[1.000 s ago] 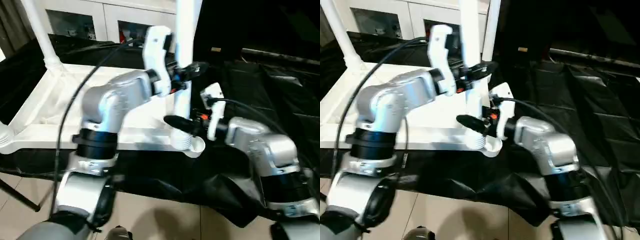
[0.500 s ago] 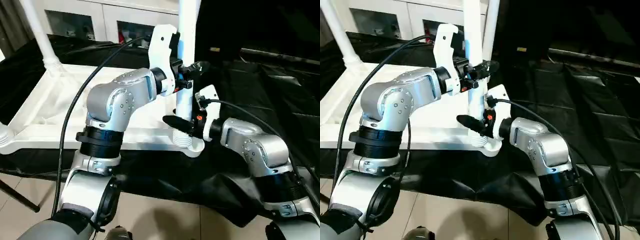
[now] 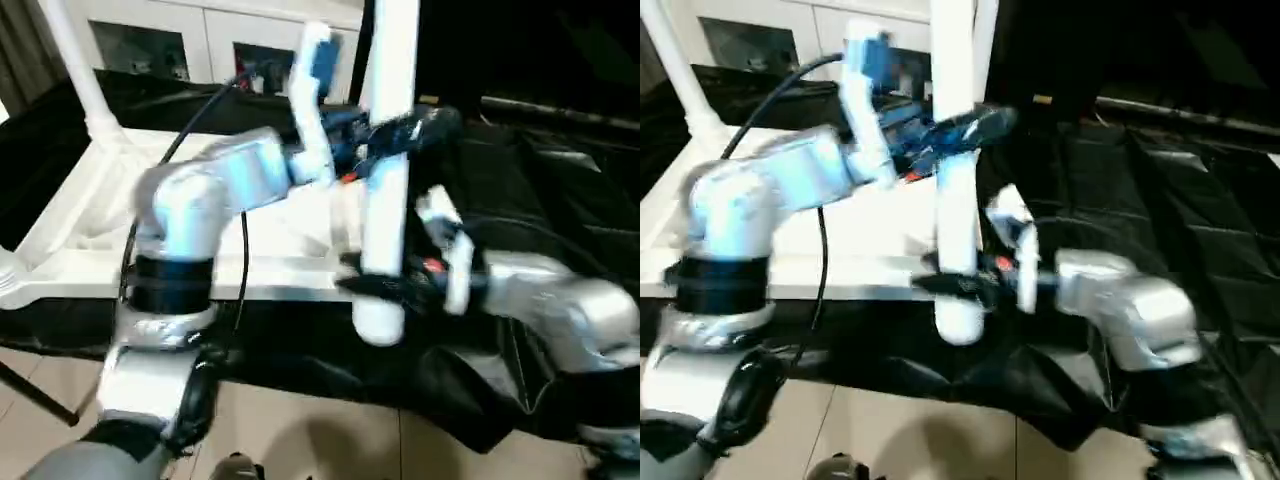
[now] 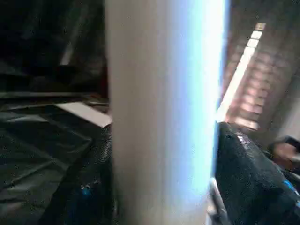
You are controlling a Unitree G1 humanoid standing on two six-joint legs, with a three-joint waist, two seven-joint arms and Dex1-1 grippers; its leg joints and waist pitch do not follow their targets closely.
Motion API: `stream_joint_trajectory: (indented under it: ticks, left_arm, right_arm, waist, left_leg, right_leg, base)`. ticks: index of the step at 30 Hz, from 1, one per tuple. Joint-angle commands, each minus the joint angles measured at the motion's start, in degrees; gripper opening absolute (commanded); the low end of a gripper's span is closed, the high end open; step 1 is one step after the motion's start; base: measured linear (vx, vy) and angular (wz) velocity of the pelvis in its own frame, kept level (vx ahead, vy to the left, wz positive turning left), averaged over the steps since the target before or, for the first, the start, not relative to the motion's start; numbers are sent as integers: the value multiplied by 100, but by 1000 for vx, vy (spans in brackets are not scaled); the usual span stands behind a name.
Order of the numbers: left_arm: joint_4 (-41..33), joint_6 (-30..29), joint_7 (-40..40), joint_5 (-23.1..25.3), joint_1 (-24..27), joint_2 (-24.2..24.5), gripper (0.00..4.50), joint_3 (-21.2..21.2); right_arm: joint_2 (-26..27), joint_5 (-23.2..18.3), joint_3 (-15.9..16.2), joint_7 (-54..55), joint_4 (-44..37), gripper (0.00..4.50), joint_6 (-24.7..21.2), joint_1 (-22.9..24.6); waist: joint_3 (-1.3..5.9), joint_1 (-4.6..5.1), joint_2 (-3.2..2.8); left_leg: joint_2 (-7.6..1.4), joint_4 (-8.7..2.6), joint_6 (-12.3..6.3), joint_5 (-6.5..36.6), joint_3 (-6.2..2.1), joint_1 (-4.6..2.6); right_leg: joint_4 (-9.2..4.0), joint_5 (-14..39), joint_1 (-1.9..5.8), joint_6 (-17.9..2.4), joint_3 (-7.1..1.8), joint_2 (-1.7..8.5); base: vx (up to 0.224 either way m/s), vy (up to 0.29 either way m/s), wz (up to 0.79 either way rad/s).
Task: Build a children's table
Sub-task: Insert table leg to table base
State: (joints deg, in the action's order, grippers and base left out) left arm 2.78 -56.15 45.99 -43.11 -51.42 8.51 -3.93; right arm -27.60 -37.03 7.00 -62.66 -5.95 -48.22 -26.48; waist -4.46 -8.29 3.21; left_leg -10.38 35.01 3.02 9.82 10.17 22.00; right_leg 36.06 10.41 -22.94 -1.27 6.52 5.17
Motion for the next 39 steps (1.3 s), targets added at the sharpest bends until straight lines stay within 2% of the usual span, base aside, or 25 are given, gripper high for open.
stream_joint_trajectory:
  ticks: [1,2,3,4,6,8,11,15,20,21,23,27,29,39]
  left_arm:
    - [-93,-78,130,-79,2,-3,262,152]
    - [-86,-51,144,-80,11,-9,262,171]
    - [-74,-65,133,-107,13,-27,223,167]
    - [-67,-63,150,-125,17,-33,212,171]
    - [-48,-31,185,-134,30,-46,218,183]
    - [-31,8,209,-126,42,-50,186,202]
    - [-1,109,204,-83,58,-69,184,206]
    - [66,193,57,-49,36,-155,177,125]
    - [153,292,-2,2,24,-169,177,155]
    - [168,325,0,37,22,-156,177,175]
    - [182,358,7,79,18,-135,177,199]
    - [225,494,104,254,9,-4,176,328]
    - [251,499,129,245,-5,24,175,317]
    - [296,467,396,138,-6,143,175,324]
  right_arm:
    - [-106,-165,-23,-159,-153,192,-71,40]
    - [-134,-180,-19,-192,-159,192,-84,46]
    - [-151,-190,-18,-213,-165,192,-91,50]
    - [-167,-204,-15,-229,-172,192,-95,52]
    - [-179,-215,-5,-248,-182,192,-95,53]
    - [-186,-216,6,-261,-187,192,-84,57]
    - [-188,-201,29,-271,-196,191,-78,55]
    - [-190,-199,30,-268,-197,191,-78,53]
    - [-99,11,48,-67,-98,191,146,9]
    - [-79,-3,47,-47,-83,226,123,-2]
    - [-6,1,6,77,-41,261,107,-21]
    - [46,318,94,332,18,285,359,-42]
    - [11,292,91,283,60,291,316,-44]
    - [-230,56,36,-129,6,292,170,7]
  waist:
    - [485,-8,27]
    - [484,-6,25]
    - [486,-7,32]
    - [478,-17,25]
    - [480,-15,34]
    - [478,-13,30]
    - [486,-14,45]
    - [499,-12,53]
    - [500,-10,57]
    - [502,-11,66]
    - [497,-8,62]
    - [487,-1,57]
    - [488,4,67]
    - [497,-8,53]
  left_leg:
    - [-306,-374,-19,806,-106,-87]
    - [-304,-375,-11,824,-105,-84]
    - [-305,-373,16,838,-109,-78]
    - [-306,-374,36,885,-102,-101]
    - [-303,-375,58,898,-109,-85]
    - [-302,-377,72,916,-112,-82]
    - [-298,-374,74,841,-115,-68]
    - [-301,-368,46,751,-113,-61]
    - [-296,-363,23,690,-105,-59]
    - [-294,-360,13,686,-104,-57]
    - [-295,-363,12,716,-104,-60]
    - [-297,-380,94,791,-107,-76]
    - [-299,-383,112,819,-111,-76]
    - [-300,-374,36,747,-108,-67]
  right_leg:
    - [-497,1512,346,-736,-368,437]
    - [-503,1545,347,-734,-365,440]
    - [-507,1599,348,-722,-364,445]
    - [-524,1663,327,-732,-366,448]
    - [-520,1713,345,-703,-364,448]
    - [-532,1782,341,-665,-361,451]
    - [-524,1753,348,-625,-360,450]
    - [-494,1550,354,-679,-360,442]
    - [-486,1468,350,-715,-363,444]
    - [-486,1472,355,-710,-364,446]
    - [-494,1529,351,-695,-363,442]
    - [-520,1744,331,-565,-365,448]
    - [-519,1780,338,-529,-364,447]
    - [-486,1481,350,-688,-367,446]
  base:
    - [0,0,0]
    - [0,0,0]
    - [0,0,0]
    - [0,0,0]
    - [0,0,0]
    - [0,0,0]
    - [0,0,0]
    - [0,0,0]
    - [0,0,0]
    - [0,0,0]
    - [0,0,0]
    - [0,0,0]
    - [0,0,0]
    - [0,0,0]
